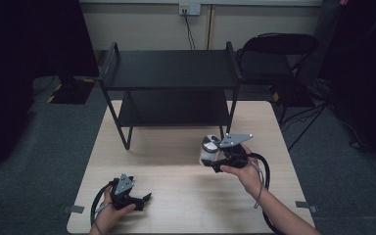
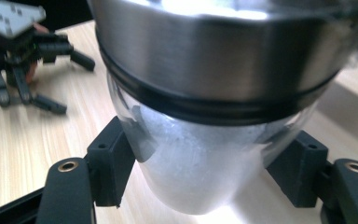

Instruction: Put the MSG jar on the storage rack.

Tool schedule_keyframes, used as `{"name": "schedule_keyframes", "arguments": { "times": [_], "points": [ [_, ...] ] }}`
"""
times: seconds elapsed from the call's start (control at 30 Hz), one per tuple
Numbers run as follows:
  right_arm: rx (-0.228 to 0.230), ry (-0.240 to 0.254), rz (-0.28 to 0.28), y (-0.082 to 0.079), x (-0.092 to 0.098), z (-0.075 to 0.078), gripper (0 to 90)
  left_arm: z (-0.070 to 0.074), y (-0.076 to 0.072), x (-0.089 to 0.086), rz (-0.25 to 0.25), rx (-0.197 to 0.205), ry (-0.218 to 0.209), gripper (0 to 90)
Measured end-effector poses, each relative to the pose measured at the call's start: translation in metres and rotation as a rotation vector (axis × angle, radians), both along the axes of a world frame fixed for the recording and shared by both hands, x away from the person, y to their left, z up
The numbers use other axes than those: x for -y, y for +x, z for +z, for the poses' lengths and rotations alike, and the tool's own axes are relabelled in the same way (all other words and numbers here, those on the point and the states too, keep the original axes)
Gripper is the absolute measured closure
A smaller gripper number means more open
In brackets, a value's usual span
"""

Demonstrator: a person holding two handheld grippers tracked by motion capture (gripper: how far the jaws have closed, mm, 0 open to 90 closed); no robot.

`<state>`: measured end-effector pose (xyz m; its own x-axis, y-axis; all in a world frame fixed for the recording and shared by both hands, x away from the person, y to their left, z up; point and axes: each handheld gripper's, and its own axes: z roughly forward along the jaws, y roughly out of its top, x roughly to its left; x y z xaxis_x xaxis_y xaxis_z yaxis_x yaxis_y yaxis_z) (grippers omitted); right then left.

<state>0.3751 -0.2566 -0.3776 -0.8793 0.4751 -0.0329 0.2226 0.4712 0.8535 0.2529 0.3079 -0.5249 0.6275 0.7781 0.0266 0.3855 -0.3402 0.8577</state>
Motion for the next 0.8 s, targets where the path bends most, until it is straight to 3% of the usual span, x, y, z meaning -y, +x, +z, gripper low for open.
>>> {"name": "schedule_keyframes", "arguments": {
  "times": [0.03,0.1,0.2,0.3,0.43,0.8],
  "points": [
    [0.007,-0.007,-0.001,0.004,-0.008,0.011,31.0,0.0,0.0,0.0,0.0,0.0,0.0,0.0],
    [0.006,-0.001,-0.003,0.007,-0.011,0.016,31.0,0.0,0.0,0.0,0.0,0.0,0.0,0.0],
    [0.005,-0.01,-0.023,0.017,-0.026,0.038,31.0,0.0,0.0,0.0,0.0,0.0,0.0,0.0],
    [0.014,0.022,-0.035,0.03,-0.032,0.047,31.0,0.0,0.0,0.0,0.0,0.0,-0.001,0.0],
    [0.024,0.027,-0.061,0.045,-0.045,0.06,31.0,-0.001,0.0,0.0,0.003,0.0,-0.006,0.0],
    [0.02,0.002,-0.088,0.079,-0.08,0.066,31.0,0.0,0.0,0.0,0.0,-0.001,-0.001,0.0]
  ]
}}
